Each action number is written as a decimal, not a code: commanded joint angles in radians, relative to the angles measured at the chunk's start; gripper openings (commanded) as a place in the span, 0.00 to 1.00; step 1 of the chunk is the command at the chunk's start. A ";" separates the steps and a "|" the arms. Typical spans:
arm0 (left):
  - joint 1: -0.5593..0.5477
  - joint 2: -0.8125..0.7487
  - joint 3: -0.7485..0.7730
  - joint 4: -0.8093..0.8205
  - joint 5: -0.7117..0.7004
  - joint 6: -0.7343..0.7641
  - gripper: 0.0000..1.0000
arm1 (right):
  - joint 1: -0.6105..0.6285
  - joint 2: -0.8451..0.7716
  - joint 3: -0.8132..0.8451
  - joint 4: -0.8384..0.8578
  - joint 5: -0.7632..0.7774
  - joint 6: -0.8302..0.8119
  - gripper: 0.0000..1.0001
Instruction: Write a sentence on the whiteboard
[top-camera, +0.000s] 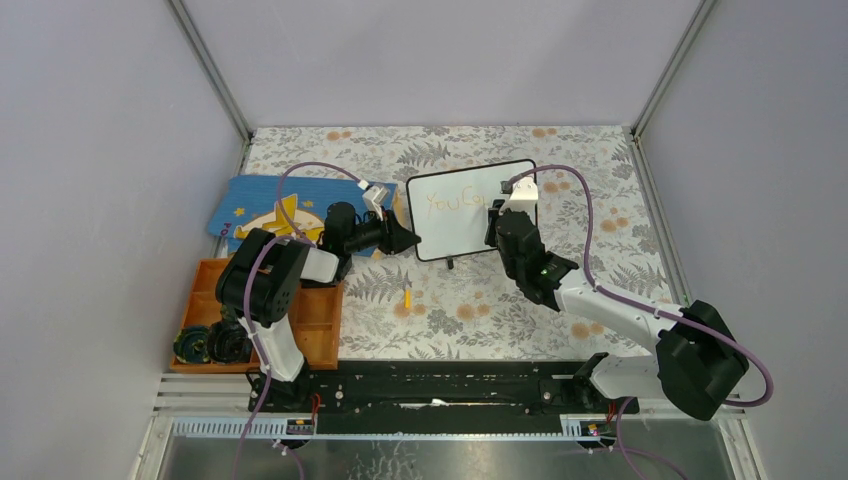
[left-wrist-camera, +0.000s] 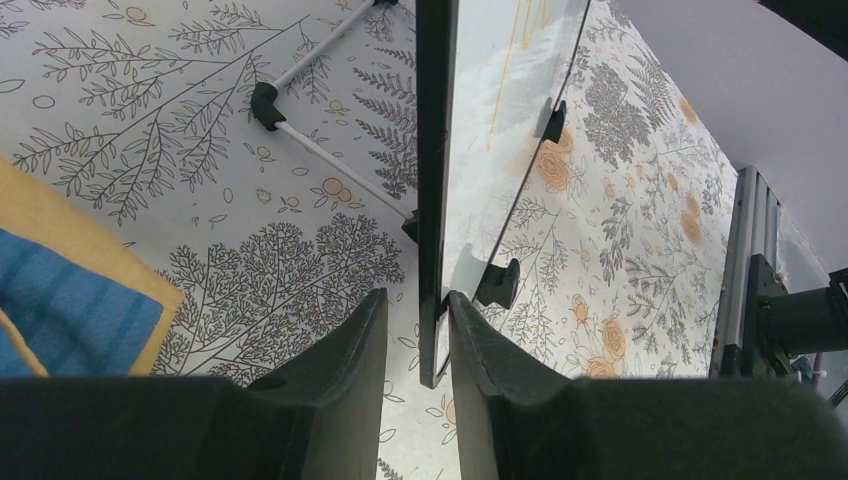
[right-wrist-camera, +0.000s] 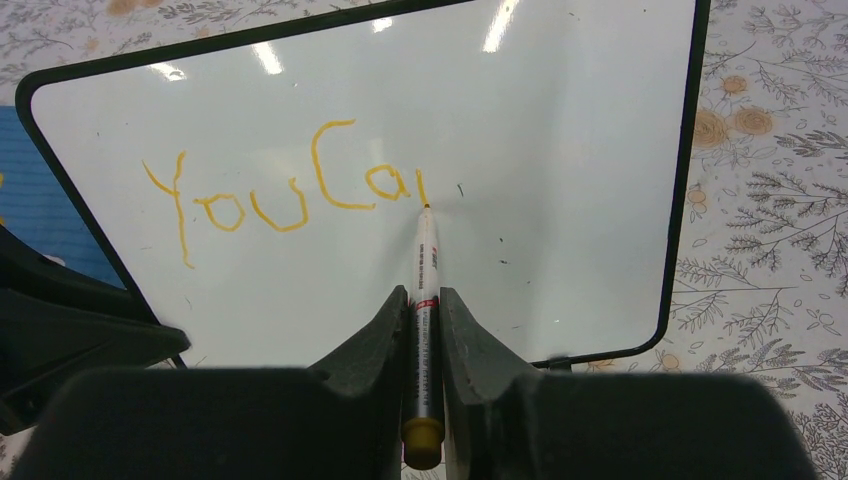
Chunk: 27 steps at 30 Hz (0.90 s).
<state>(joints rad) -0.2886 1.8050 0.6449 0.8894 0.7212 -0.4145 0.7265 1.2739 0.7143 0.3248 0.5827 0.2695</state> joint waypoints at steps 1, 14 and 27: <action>-0.007 -0.019 -0.002 0.002 -0.019 0.029 0.33 | -0.009 -0.014 0.025 0.019 0.007 0.001 0.00; -0.011 -0.008 0.001 -0.017 -0.020 0.041 0.22 | -0.008 0.017 0.086 0.029 0.015 -0.029 0.00; -0.011 -0.010 0.001 -0.024 -0.024 0.049 0.20 | -0.020 0.035 0.114 0.041 0.044 -0.056 0.00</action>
<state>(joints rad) -0.2943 1.8050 0.6449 0.8764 0.7181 -0.4038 0.7254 1.3025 0.7834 0.3260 0.5869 0.2306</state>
